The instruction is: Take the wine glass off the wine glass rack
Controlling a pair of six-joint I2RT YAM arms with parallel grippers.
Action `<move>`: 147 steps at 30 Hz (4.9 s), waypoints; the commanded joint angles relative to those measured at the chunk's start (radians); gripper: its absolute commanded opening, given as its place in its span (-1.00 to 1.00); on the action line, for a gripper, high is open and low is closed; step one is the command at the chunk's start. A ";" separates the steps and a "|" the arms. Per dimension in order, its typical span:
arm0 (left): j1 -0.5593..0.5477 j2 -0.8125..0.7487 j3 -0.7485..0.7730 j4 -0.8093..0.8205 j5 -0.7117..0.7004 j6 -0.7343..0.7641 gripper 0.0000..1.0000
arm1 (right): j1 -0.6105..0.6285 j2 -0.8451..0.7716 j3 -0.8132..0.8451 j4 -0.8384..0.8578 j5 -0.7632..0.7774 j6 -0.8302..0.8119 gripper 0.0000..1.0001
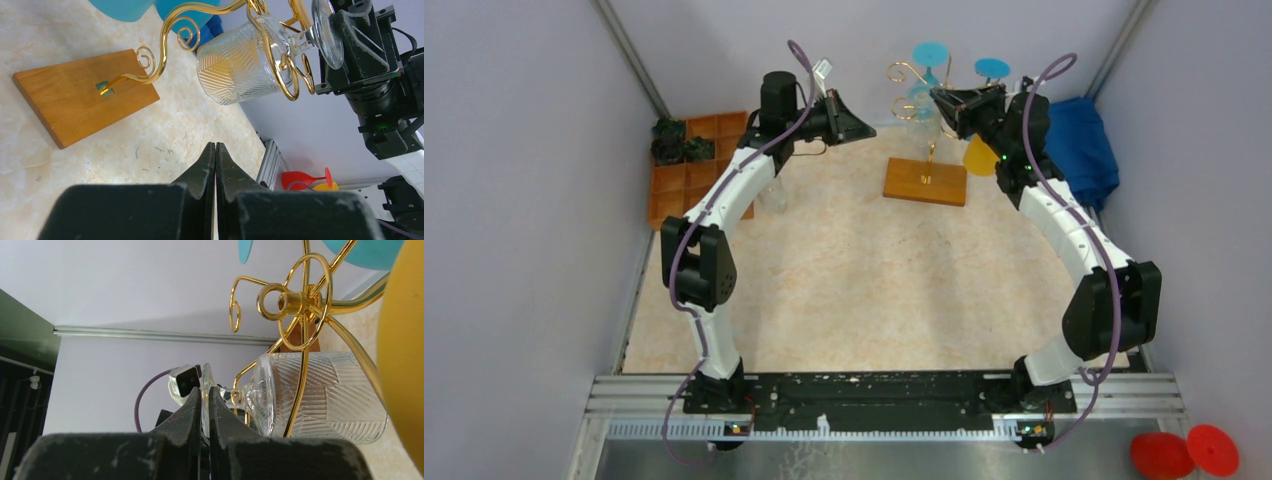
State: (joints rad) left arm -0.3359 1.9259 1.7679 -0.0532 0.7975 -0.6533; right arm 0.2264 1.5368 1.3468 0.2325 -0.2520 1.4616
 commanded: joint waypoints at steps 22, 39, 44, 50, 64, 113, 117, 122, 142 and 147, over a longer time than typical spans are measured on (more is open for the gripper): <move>0.006 0.007 0.039 -0.022 0.024 0.009 -0.96 | -0.005 -0.026 0.193 -0.157 -0.019 0.007 -1.00; 0.008 0.038 0.060 -0.014 0.053 -0.002 -0.97 | 0.019 -0.133 0.144 -0.262 0.118 -0.081 -1.00; 0.008 0.035 0.055 -0.016 0.050 0.001 -0.97 | 0.026 -0.159 0.097 -0.259 0.120 -0.086 -1.00; 0.008 0.035 0.054 -0.019 0.051 0.004 -0.97 | 0.033 -0.198 0.056 -0.260 0.143 -0.102 -1.00; 0.013 0.018 0.034 -0.030 0.041 0.011 -0.98 | 0.077 -0.248 -0.040 -0.216 0.087 -0.134 -1.00; 0.003 -0.302 -0.743 1.846 0.203 -0.867 0.63 | 0.216 -0.345 -0.459 0.981 -0.177 0.149 -1.00; 0.004 -0.299 -0.695 1.846 0.191 -0.880 0.57 | 0.218 -0.303 -0.499 1.075 -0.169 0.205 -1.00; 0.003 -0.298 -0.682 1.846 0.181 -0.894 0.56 | 0.225 -0.255 -0.520 1.144 -0.163 0.234 -1.00; -0.005 -0.464 -0.719 1.838 0.160 -0.931 -0.12 | 0.321 0.018 -0.551 1.489 -0.110 0.310 -1.00; -0.005 -0.489 -0.737 1.764 0.178 -0.893 -0.27 | 0.346 0.027 -0.543 1.489 -0.110 0.301 -1.00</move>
State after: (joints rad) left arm -0.3275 1.4677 1.0447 1.4853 0.9791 -1.5742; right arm 0.5327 1.5467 0.7681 1.4994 -0.3298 1.7981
